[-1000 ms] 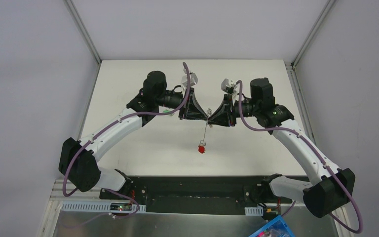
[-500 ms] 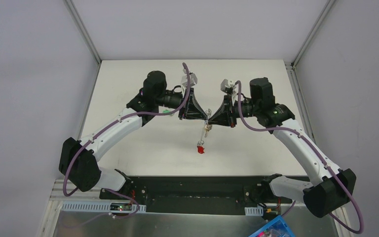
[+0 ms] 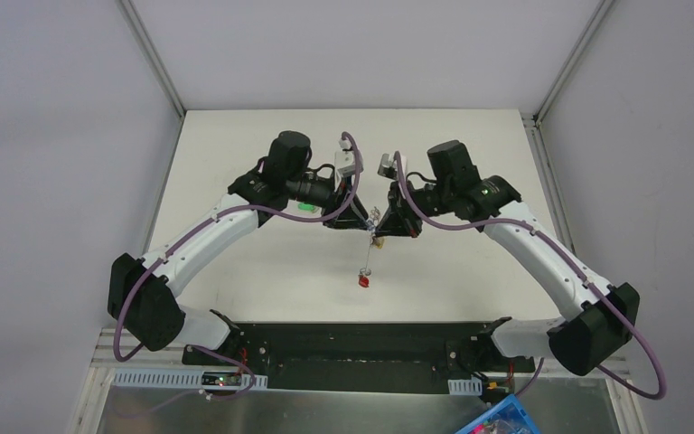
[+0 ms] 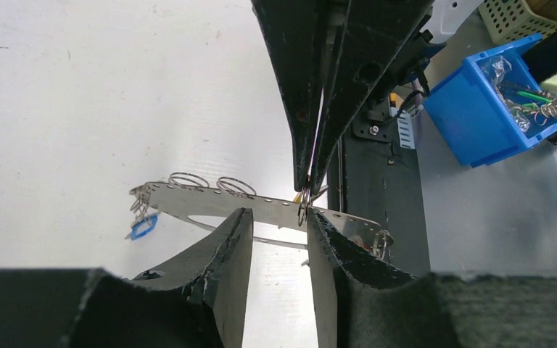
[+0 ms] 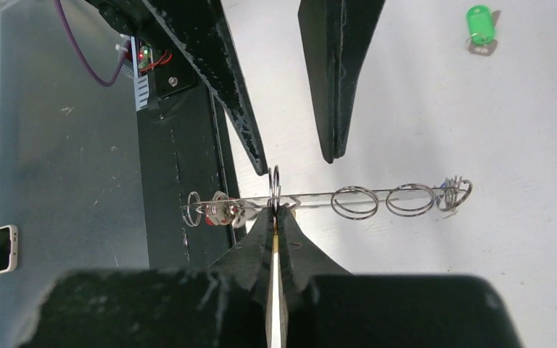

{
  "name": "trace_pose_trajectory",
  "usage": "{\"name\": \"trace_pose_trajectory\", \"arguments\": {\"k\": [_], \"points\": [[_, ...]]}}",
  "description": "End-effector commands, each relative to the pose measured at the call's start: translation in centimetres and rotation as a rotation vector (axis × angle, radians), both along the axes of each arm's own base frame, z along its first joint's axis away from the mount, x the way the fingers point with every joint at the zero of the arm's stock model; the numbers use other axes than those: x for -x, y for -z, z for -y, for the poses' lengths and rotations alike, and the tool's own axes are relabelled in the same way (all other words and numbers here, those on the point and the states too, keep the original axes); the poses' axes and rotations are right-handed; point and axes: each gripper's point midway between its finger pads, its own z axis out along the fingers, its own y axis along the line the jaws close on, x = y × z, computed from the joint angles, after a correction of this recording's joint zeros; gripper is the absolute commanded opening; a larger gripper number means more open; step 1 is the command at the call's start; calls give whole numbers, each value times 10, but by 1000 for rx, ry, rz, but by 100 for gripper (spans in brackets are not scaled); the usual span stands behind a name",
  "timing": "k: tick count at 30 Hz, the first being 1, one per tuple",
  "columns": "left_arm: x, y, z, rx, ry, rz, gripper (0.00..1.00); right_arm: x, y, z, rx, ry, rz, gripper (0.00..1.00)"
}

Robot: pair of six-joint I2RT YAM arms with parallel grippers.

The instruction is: Put the keys on the keyring

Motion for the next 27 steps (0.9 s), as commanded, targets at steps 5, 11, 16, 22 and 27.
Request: {"name": "trace_pose_trajectory", "arguments": {"k": [5, 11, 16, 22, 27], "points": [[9, -12, 2, 19, 53, 101, 36, 0, -14, -10, -27, -13, -12, 0], [14, -8, 3, 14, 76, 117, 36, 0, -14, -14, -43, -24, -40, 0], [14, -8, 5, 9, 84, 119, 35, 0, -15, -15, -49, -28, -48, 0], [18, -2, 6, -11, 102, 120, 32, 1, -17, -15, -56, -30, -43, 0], [18, -4, 9, -10, 106, 117, 24, 1, -15, -15, -54, -30, -49, 0]]}}
